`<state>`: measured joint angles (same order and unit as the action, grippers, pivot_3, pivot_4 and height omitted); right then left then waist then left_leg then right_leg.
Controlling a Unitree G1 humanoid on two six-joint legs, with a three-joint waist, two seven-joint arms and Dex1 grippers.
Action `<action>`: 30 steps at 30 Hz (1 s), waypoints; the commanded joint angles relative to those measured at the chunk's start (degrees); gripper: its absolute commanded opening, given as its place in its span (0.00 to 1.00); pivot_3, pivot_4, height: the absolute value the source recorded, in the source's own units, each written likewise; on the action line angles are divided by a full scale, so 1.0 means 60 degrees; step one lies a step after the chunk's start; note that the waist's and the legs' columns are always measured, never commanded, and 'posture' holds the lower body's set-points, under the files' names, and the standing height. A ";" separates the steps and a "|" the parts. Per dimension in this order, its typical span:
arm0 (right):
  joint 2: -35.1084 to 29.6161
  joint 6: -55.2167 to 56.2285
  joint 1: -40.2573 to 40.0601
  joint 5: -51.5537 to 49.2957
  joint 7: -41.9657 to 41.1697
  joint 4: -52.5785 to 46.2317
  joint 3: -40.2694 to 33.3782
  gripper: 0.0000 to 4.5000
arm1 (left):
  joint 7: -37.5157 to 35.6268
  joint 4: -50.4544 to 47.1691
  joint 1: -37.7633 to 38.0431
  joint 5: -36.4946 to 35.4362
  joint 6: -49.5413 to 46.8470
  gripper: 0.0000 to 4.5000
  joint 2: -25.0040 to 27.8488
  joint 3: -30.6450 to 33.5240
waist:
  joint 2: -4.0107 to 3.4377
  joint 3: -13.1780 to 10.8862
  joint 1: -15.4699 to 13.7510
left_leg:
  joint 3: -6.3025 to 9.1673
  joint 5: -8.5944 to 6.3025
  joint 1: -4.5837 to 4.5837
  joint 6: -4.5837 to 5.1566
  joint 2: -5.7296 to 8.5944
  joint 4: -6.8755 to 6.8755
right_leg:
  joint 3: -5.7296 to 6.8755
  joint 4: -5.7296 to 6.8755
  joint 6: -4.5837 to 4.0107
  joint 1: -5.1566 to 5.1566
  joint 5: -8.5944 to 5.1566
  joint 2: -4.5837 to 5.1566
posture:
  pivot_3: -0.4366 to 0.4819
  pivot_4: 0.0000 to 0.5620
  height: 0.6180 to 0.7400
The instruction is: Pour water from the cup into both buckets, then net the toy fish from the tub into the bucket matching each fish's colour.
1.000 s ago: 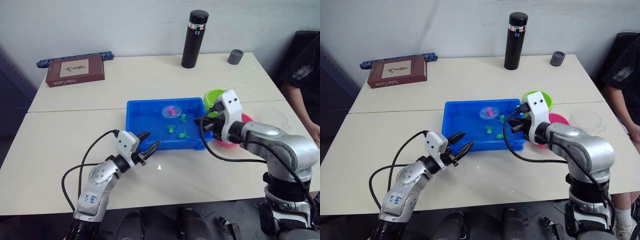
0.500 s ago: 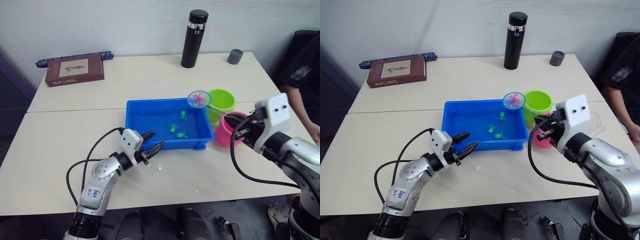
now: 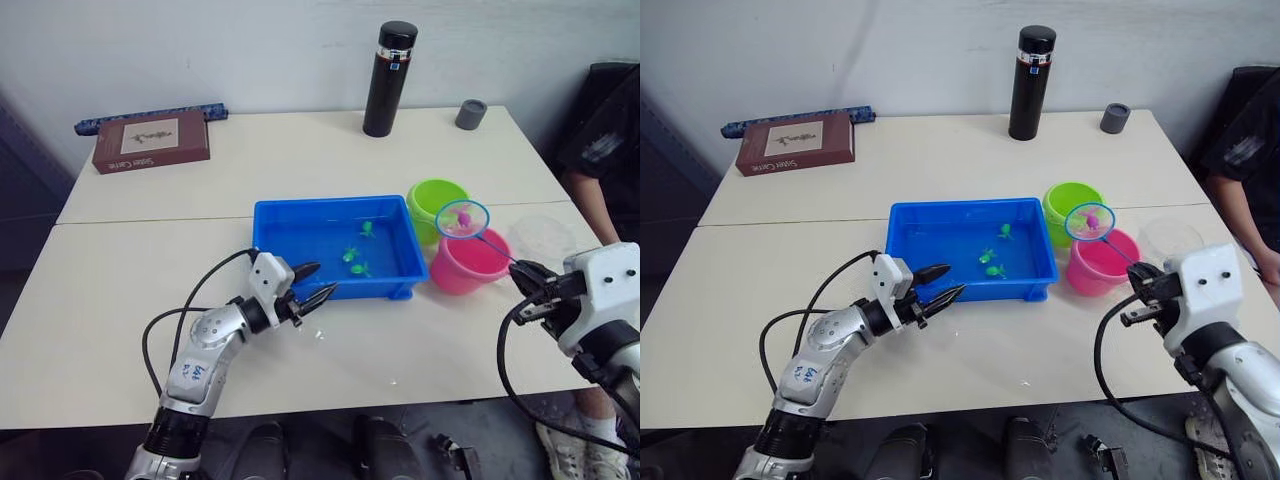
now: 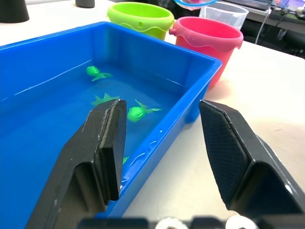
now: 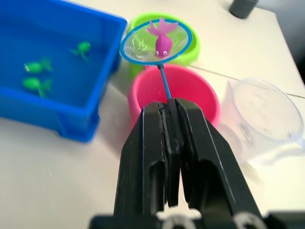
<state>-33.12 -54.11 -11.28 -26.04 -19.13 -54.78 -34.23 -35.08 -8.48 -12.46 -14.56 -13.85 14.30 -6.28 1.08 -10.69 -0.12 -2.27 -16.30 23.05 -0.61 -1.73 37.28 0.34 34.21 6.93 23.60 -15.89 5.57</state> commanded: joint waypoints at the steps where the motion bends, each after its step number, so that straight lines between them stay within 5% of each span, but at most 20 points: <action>1: -0.0074 0.1526 -0.0678 0.0914 -0.0129 -0.0394 -0.0241 0.00 | -0.0137 -0.0123 -0.0107 -0.0117 0.0210 0.59 -0.0020 -0.0034 | 0.0000 0.0000 -0.0002 | 0.0000 0.0000 0.0000 0.0000 0.0000 0.0002 | 0.0000 0.0000 0.0000 -0.0001 0.0000 0.0000 | 0.48 0.27 1.00; 30: -0.1976 0.9147 -0.2251 0.8425 0.0017 0.3418 0.1446 0.00 | 0.0118 -0.0367 0.0000 -0.0091 0.0167 0.59 0.0015 0.0045 | -0.0001 0.0001 -0.0004 | -0.0006 0.0004 -0.0020 -0.0004 0.0008 0.0022 | -0.0011 0.0014 0.0008 -0.0019 0.0005 -0.0004 | 0.48 0.27 1.00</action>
<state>-44.67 -1.65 -24.62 22.84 -20.00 -34.38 -24.82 -34.58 -8.29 -12.76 -14.56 -13.69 14.31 -6.56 1.07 -10.68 -0.14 -2.31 -16.27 22.92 -0.64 -1.68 37.41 0.28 34.30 6.98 23.47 -15.86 5.54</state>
